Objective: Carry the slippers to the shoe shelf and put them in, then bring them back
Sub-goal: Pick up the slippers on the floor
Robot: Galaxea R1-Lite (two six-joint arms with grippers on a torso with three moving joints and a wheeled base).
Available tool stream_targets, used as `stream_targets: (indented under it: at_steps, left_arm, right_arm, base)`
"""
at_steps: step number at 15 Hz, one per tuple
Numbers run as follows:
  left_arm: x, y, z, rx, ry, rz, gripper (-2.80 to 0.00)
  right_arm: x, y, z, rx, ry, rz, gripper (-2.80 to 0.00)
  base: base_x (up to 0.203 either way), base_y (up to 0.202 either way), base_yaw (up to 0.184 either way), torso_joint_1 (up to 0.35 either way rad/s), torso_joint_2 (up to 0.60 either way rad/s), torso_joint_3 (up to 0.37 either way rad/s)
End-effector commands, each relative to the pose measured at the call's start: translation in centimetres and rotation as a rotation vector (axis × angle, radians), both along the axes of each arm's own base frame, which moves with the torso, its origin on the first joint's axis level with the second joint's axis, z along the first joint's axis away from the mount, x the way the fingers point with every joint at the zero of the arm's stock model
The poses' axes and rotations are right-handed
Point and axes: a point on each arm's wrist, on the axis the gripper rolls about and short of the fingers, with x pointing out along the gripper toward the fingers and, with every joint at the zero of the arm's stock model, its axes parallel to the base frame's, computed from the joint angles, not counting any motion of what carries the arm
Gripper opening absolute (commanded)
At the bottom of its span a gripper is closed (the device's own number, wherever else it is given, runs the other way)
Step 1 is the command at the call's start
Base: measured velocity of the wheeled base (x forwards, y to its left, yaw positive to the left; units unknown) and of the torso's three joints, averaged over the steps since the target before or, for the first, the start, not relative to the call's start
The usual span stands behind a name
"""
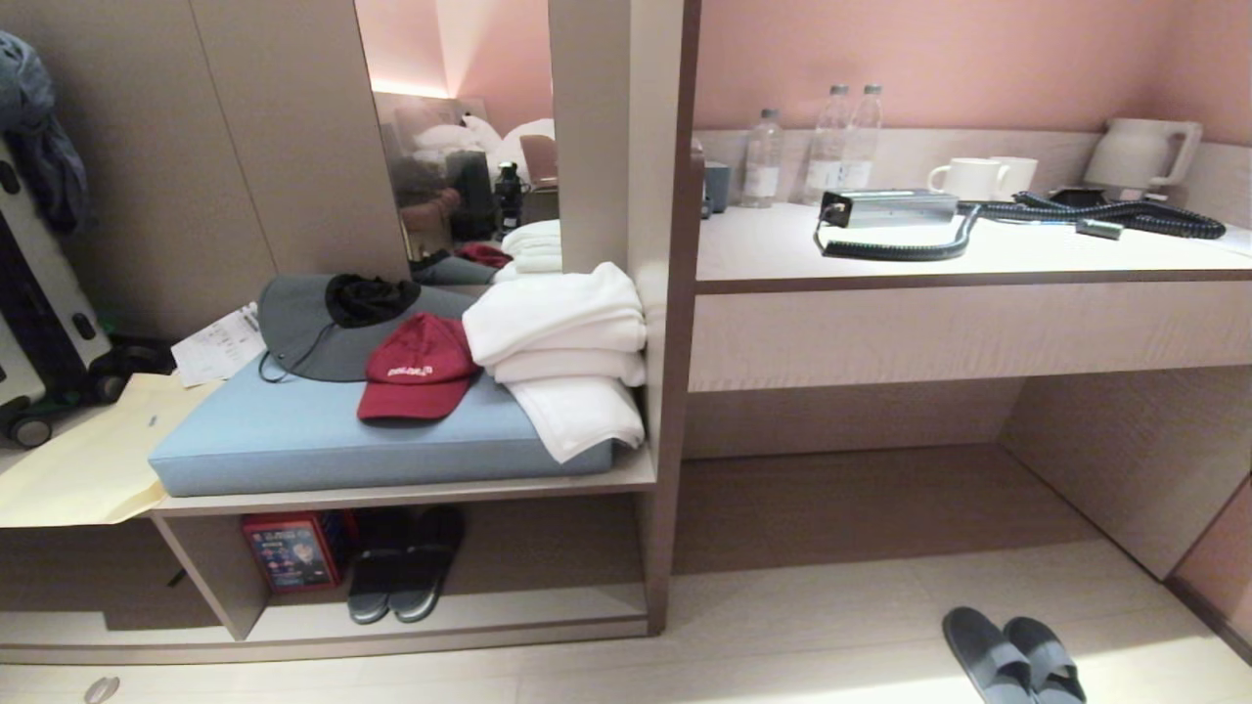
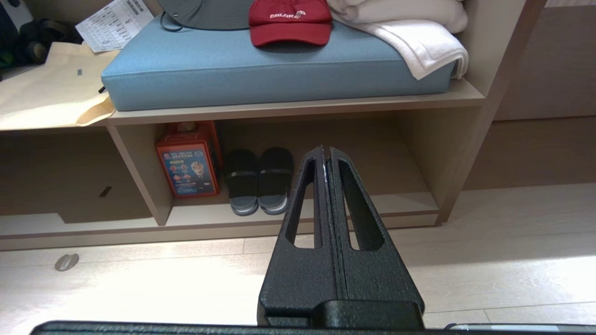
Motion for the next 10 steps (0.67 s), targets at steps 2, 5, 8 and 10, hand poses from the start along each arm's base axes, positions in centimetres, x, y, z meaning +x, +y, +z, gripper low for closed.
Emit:
stream_targets:
  at_steps: [2, 5, 8, 10]
  left_arm:
    - [0.00, 0.00, 0.00, 0.000, 0.000, 0.000, -2.80]
    - [0.00, 0.00, 0.00, 0.000, 0.000, 0.000, -2.80]
    - [-0.01, 0.00, 0.04, 0.002, -0.001, 0.000, -2.80]
    - [0.00, 0.00, 0.00, 0.000, 0.000, 0.000, -2.80]
  right_arm:
    - [-0.01, 0.00, -0.01, -0.001, -0.001, 0.000, -2.80]
    - [-0.01, 0.00, -0.01, 0.000, -0.001, 0.002, -2.80]
    - [-0.01, 0.00, -0.01, 0.000, -0.001, 0.002, -2.80]
    - [-0.01, 0.01, 0.01, -0.006, -0.003, 0.005, -2.80]
  base:
    - [0.000, 0.000, 0.000, 0.000, 0.00, 0.000]
    - [-0.001, -0.092, -0.002, 0.000, 0.00, 0.000]
    - [0.000, -0.197, 0.002, 0.004, 0.00, 0.004]
    - [0.000, -0.195, 0.003, 0.002, 0.00, 0.002]
